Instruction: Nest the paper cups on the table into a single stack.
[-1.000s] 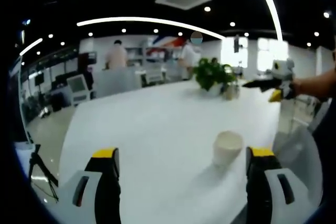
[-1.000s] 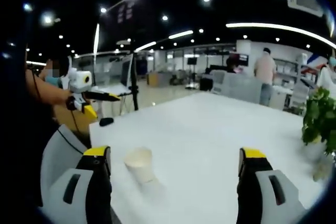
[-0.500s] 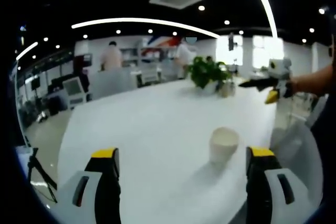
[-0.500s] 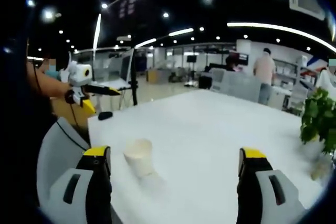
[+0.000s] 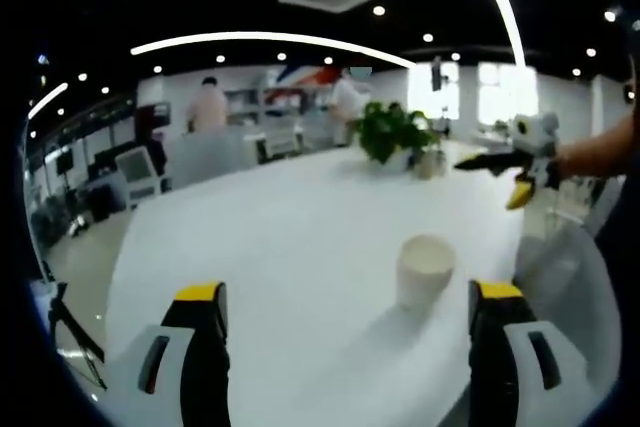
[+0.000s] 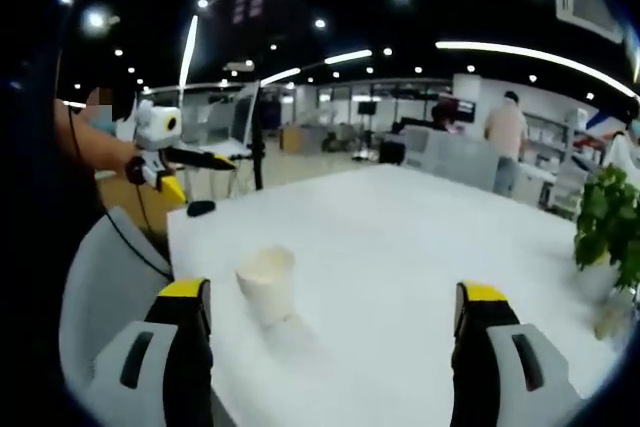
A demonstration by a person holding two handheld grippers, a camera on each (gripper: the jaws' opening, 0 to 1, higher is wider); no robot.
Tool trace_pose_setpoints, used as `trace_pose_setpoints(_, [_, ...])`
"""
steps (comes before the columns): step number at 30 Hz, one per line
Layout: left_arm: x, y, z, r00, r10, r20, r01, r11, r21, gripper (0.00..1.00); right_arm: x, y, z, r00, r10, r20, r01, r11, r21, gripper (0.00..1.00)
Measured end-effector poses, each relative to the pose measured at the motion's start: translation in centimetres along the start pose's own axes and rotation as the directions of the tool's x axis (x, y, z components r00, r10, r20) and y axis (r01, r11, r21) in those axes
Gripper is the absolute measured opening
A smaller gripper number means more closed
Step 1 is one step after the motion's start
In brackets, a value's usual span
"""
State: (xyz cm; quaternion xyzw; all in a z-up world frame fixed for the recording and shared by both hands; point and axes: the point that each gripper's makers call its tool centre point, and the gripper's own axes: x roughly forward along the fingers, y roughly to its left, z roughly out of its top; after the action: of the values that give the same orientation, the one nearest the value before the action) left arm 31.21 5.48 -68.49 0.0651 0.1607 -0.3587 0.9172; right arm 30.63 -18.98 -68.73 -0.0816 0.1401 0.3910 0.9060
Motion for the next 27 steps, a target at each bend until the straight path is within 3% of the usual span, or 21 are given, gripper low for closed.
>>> trace_pose_setpoints(14, [1.5,-1.1,-0.5,0.999,-0.039,-0.027,0.040,0.999,0.026,0.99,1.0,0.8,-1.0,1.000,0.025,-0.016,-0.025,1.000,0.006,0.99])
trace_pose_setpoints(27, [3.6,-3.1,-2.6,0.990,-0.109,-0.087,0.112,0.993,0.031,0.98,2.4,1.4,-2.9,0.997,0.056,-0.059,-0.055,0.998,0.007,0.97])
